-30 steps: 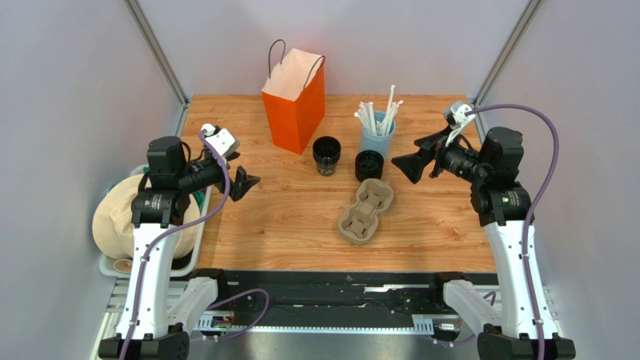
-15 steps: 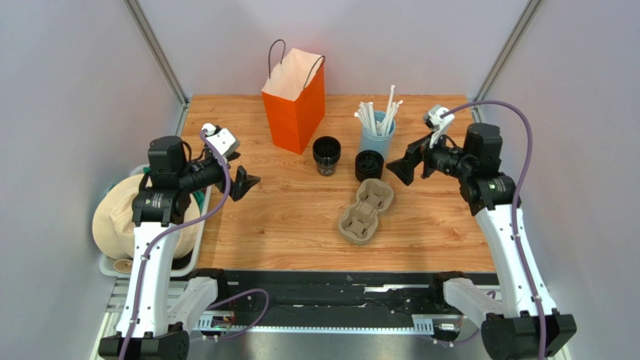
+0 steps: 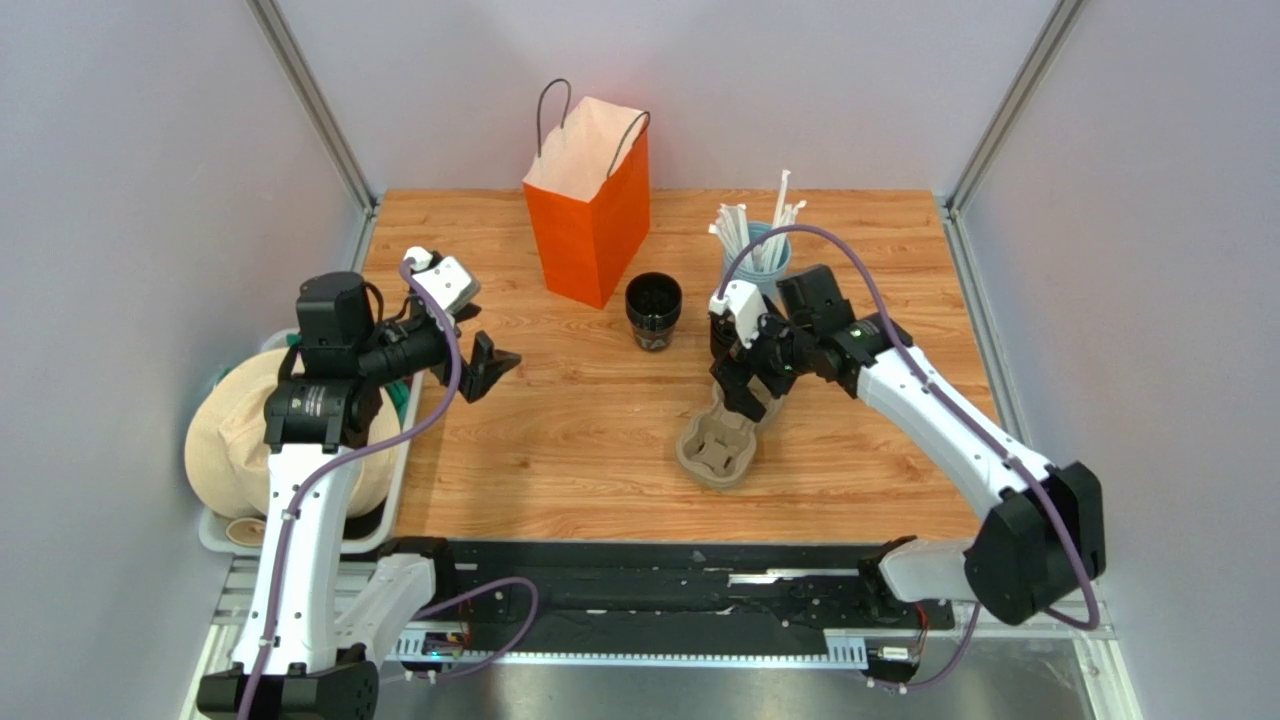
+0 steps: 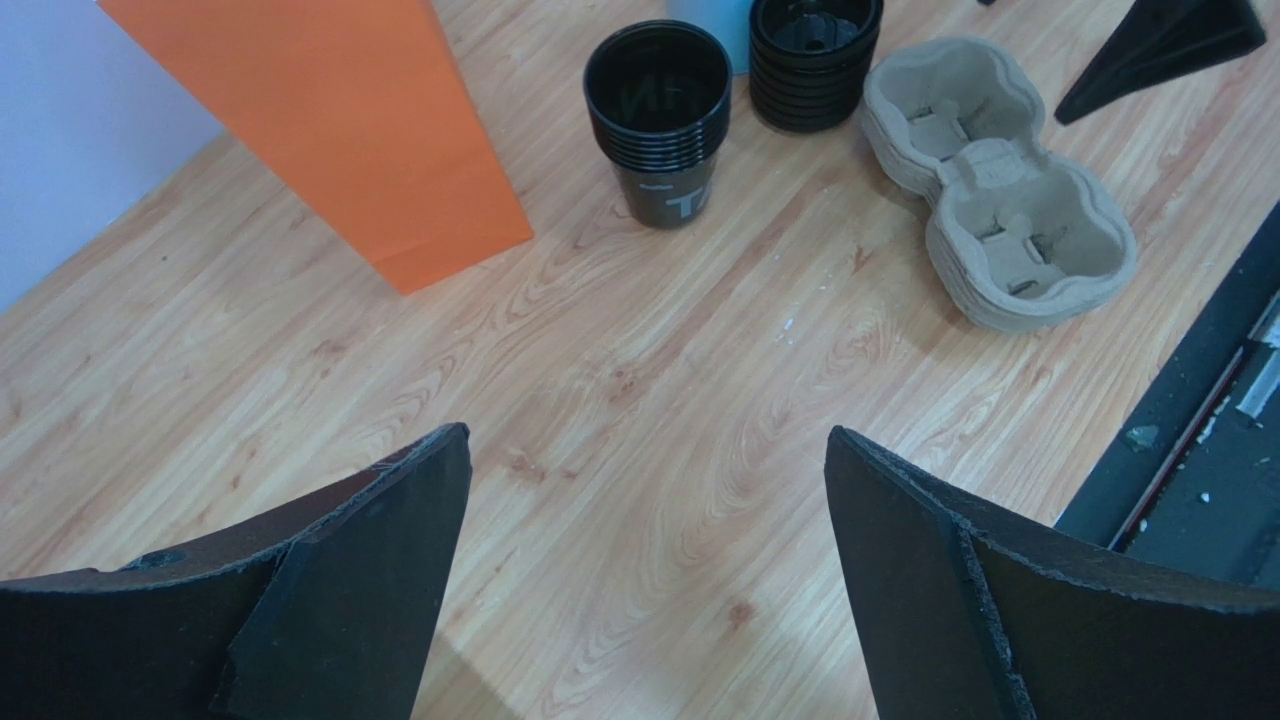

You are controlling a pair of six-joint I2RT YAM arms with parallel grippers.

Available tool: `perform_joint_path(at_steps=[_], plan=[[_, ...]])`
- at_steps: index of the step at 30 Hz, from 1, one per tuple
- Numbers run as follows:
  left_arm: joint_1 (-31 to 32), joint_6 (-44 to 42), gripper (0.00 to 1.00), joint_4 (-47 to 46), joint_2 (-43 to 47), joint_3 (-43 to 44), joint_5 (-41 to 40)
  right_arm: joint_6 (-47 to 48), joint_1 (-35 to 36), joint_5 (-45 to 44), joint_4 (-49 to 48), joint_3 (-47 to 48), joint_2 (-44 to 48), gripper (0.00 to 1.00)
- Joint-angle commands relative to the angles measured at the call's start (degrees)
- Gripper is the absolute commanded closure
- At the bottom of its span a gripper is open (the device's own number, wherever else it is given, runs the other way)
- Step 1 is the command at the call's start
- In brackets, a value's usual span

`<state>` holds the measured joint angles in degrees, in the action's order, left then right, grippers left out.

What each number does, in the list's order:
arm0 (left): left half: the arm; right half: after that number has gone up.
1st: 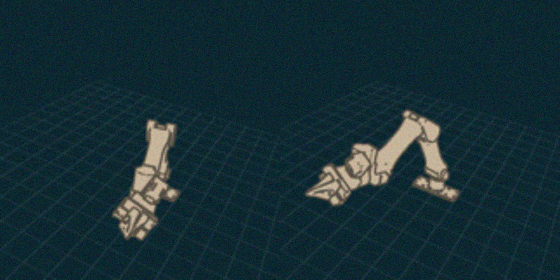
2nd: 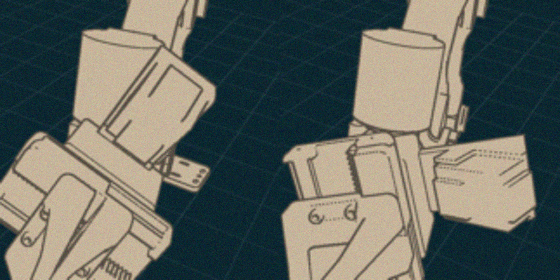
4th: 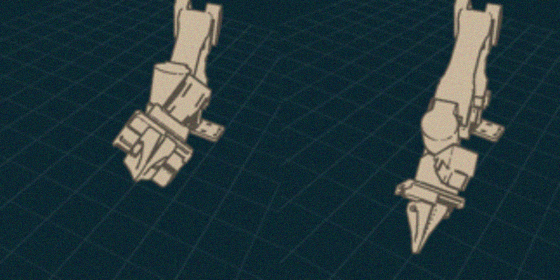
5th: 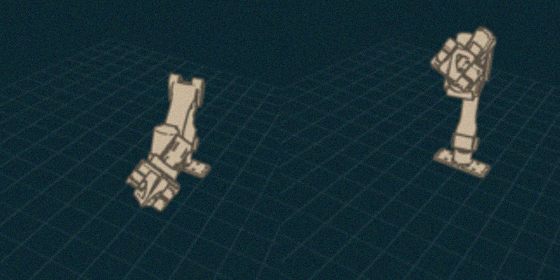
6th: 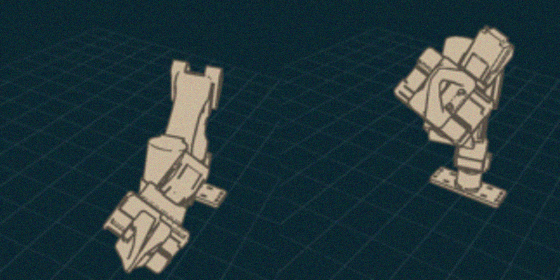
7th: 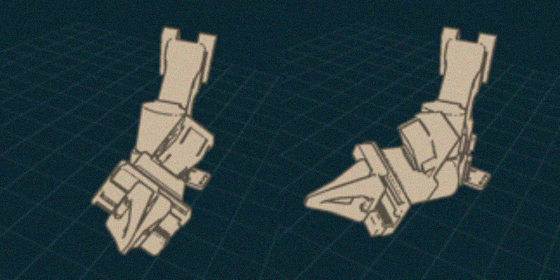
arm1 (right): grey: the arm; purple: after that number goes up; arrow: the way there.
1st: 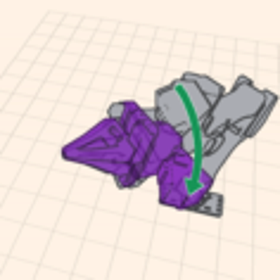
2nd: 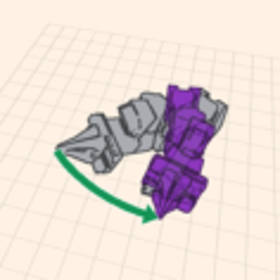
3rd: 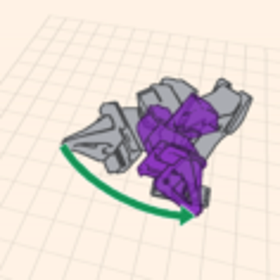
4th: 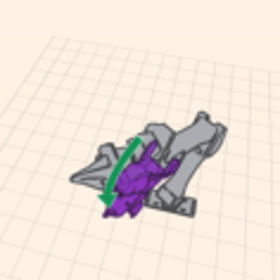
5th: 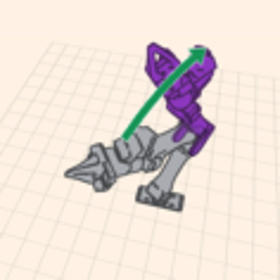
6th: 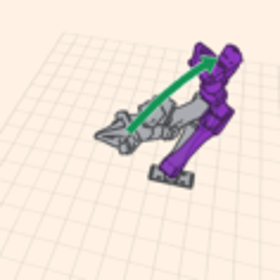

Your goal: Pack the takeout coffee

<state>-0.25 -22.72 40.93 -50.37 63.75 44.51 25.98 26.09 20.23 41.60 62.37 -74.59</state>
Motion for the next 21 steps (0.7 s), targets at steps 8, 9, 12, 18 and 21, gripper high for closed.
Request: perform_joint_path(at_steps=[8,9,12,18,21], plan=[[0.1,-1.1,0.03,-1.3,-0.3,-0.4,0.7,6.6,2.6,-4.5,4.9,3.6,-13.1,0.01],[0.1,-1.1,0.03,-1.3,-0.4,-0.4,0.6,6.9,2.7,-4.1,5.2,3.6,-13.6,0.01],[0.0,-1.1,0.03,-1.2,-0.5,-0.4,0.5,7.2,3.7,-3.3,5.1,3.0,-14.3,0.02],[0.1,-1.1,0.03,-1.4,-1.0,-0.4,0.7,6.8,4.7,-5.0,2.3,0.6,-15.0,0.08],[0.0,-1.1,0.03,-1.4,-0.8,-0.5,0.6,6.6,4.6,-5.3,2.0,0.4,-15.7,0.18]])
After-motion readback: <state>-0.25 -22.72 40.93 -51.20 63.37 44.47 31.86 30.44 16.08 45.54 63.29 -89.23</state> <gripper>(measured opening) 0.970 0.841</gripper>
